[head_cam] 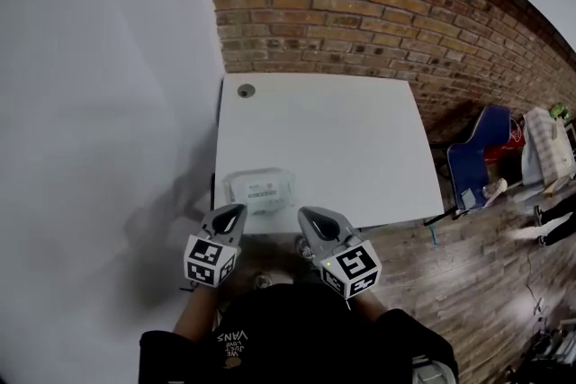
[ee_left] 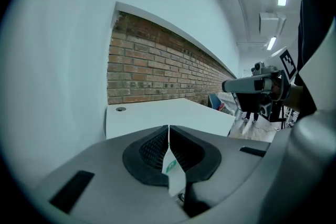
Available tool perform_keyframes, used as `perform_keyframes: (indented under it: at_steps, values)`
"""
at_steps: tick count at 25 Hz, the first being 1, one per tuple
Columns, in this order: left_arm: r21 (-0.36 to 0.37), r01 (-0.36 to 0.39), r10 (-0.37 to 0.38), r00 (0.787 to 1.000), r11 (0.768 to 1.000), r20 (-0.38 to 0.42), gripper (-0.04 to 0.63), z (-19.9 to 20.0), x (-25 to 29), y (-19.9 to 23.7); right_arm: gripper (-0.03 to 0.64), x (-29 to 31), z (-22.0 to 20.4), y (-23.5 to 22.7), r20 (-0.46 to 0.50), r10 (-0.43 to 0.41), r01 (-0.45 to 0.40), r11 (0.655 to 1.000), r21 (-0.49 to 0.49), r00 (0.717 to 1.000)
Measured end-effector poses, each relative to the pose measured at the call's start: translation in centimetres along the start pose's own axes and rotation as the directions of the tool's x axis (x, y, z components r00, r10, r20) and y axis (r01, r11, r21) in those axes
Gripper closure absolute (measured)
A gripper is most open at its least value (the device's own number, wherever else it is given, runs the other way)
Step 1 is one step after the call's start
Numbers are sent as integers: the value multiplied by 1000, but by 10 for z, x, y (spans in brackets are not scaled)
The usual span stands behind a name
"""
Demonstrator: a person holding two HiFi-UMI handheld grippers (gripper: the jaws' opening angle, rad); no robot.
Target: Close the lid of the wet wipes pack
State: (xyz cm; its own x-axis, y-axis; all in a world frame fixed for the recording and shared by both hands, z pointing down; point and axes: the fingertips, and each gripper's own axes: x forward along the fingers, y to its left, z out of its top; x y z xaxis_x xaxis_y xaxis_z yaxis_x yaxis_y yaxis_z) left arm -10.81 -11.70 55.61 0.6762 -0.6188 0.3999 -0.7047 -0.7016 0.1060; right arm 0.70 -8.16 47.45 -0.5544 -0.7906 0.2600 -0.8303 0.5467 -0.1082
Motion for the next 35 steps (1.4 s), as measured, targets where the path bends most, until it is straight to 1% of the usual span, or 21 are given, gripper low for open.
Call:
perform_keyframes:
  at_steps: [8,11,15,20,35]
  values:
    - [10,-22,22,999,1000,43,583,2,-33,4,618,6,-3,24,-9,16,-16,1000,3,1000]
    - [9,-25,24,997,1000,69,583,4,-43,6,618,9,-4,30,6,14,-14,1000,-3,1000]
    - [26,-32,29,993,999,116,583,11,-57,6,618,11,-4,39,5,18,-18,1000,-1,1000]
    - [54,-59,50,986,997,157,583,15,-74,5,620,14,-6,46,6,19,-19,1000,0,1000]
    - [50,-51,41,983,997,178,582,9,-98,-6,620,15,-12,63,-2,32,-32,999,0,999]
